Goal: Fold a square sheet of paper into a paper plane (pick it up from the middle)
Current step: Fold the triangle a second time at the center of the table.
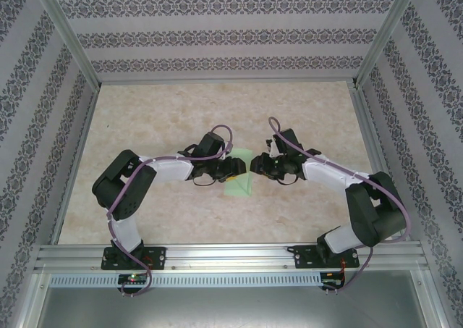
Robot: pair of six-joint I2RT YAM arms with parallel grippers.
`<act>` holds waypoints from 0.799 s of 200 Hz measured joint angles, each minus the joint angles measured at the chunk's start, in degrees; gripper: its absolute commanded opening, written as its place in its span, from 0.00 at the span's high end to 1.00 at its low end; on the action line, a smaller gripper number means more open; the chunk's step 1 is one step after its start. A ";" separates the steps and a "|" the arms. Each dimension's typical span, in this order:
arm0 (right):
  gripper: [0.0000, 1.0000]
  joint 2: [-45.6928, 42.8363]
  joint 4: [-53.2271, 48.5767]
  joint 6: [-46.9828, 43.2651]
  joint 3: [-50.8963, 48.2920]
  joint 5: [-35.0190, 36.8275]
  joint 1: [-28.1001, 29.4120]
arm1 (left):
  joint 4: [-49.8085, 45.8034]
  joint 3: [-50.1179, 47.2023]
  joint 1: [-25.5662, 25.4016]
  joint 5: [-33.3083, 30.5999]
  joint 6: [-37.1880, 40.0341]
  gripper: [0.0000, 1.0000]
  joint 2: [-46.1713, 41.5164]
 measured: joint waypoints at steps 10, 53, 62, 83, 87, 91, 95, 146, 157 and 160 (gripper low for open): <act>0.62 0.37 0.59 -0.33 0.02 -0.79 0.09 | -0.02 0.00 0.00 -0.09 -0.07 0.58 0.00; 0.64 5.03 1.55 -0.57 1.42 -2.47 1.49 | -0.66 0.00 0.00 -1.09 -0.04 0.66 0.02; 0.64 5.75 1.86 -0.57 1.62 -2.71 1.53 | -0.83 0.00 0.00 -1.33 -0.04 0.68 0.09; 0.71 6.75 2.25 -0.55 1.92 -2.97 1.53 | -0.98 0.00 0.00 -1.46 -0.04 0.69 0.11; 0.72 6.97 2.34 -0.50 2.03 -3.02 1.53 | -0.98 0.00 0.00 -1.46 -0.04 0.70 0.11; 0.74 7.19 2.40 -0.57 2.16 -3.08 1.53 | -0.98 0.00 0.00 -1.46 -0.04 0.70 0.11; 0.75 7.43 2.49 -0.52 2.29 -3.19 1.53 | -0.98 0.00 0.00 -1.46 -0.04 0.70 0.11; 0.94 11.02 3.02 -1.42 3.56 -3.10 1.51 | -1.05 0.11 0.00 -1.40 -0.02 0.76 0.11; 0.94 11.47 2.84 -1.66 3.82 -2.67 1.51 | -1.18 0.33 0.00 -1.29 0.02 0.77 0.11; 0.94 11.63 2.80 -1.81 3.89 -2.58 1.51 | -1.25 0.48 0.00 -1.25 0.00 0.78 0.11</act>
